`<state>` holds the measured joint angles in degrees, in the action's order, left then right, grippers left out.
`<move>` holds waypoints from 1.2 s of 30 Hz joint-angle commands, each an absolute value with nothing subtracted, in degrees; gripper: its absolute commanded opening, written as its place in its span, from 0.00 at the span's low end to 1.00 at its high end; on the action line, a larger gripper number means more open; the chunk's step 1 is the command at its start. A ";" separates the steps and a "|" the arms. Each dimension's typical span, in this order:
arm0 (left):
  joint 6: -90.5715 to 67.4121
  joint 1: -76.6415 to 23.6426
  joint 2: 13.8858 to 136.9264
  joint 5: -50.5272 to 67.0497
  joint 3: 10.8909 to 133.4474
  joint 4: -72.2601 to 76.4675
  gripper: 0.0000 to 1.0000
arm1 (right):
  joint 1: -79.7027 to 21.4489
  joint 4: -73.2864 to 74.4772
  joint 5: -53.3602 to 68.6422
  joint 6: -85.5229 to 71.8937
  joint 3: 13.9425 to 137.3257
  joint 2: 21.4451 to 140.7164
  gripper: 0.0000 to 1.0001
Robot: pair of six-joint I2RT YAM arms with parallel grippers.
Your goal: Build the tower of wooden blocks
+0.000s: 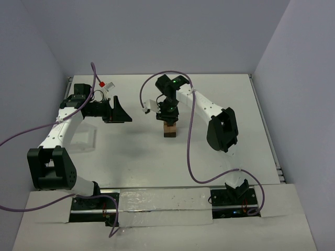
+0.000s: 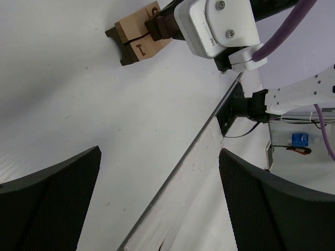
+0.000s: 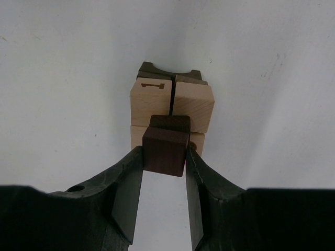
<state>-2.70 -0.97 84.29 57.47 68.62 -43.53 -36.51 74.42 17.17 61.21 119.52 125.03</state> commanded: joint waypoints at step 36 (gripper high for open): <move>-1.60 -0.70 82.66 58.41 70.93 -43.36 0.99 | -37.18 74.04 17.69 59.58 121.77 121.42 0.86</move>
